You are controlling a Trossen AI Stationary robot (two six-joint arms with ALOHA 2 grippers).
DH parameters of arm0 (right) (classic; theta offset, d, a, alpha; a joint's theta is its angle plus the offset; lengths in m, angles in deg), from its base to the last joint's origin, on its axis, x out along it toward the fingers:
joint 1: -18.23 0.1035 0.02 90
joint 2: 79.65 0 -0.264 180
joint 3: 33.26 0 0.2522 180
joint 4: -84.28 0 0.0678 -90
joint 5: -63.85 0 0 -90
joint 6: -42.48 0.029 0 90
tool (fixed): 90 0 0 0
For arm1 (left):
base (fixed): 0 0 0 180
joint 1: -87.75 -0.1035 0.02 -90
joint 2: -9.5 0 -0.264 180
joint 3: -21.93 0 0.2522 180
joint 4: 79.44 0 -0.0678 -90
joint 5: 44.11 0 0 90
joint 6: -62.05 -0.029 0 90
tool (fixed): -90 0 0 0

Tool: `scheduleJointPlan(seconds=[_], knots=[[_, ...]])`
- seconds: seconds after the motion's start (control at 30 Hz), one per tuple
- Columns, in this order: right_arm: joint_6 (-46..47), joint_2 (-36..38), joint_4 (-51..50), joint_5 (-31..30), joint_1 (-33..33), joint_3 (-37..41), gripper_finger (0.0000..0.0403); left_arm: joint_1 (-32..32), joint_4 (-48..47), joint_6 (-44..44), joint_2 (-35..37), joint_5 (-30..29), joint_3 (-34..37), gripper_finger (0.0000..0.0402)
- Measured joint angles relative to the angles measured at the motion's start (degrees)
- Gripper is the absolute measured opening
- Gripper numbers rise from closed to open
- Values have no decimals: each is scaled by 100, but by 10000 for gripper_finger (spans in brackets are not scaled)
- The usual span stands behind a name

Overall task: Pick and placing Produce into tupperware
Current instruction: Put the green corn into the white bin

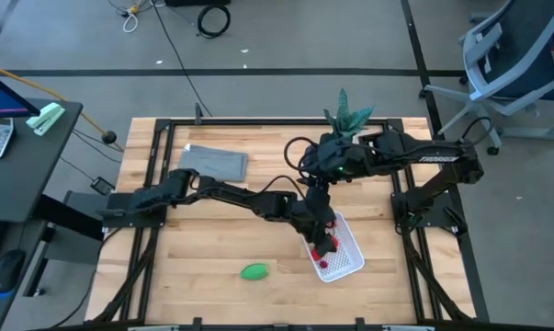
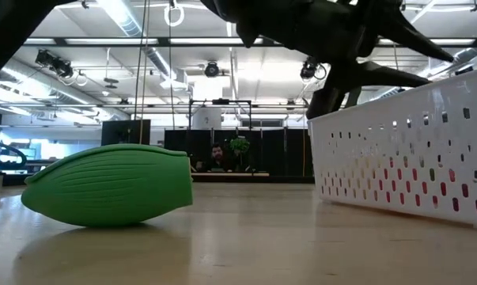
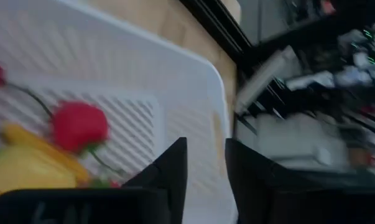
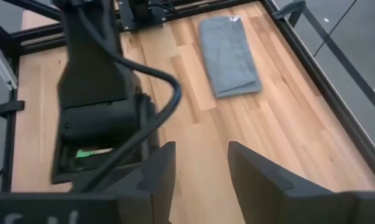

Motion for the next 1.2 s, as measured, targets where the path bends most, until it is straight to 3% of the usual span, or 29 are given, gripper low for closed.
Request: scheduleJointPlan(seconds=[0.17,0.33,0.63,0.87,1.03,1.2], knots=[[-50,39,55,77,153,-1,155,-230,-345,211,229,846,2,125],[-115,142,98,-27,367,-289,155,-360,-926,-168,568,857,11,109],[152,212,-143,228,1058,-1599,155,-391,-2286,-999,1135,754,6,67],[397,195,-338,205,1576,-1510,155,-387,-3899,-1758,1750,734,3,45],[1018,144,-769,34,1545,-948,156,-351,-5558,-2127,2454,248,0,30],[1493,138,-521,310,1299,22,173,-198,-6603,-2108,3239,-909,6,16]])
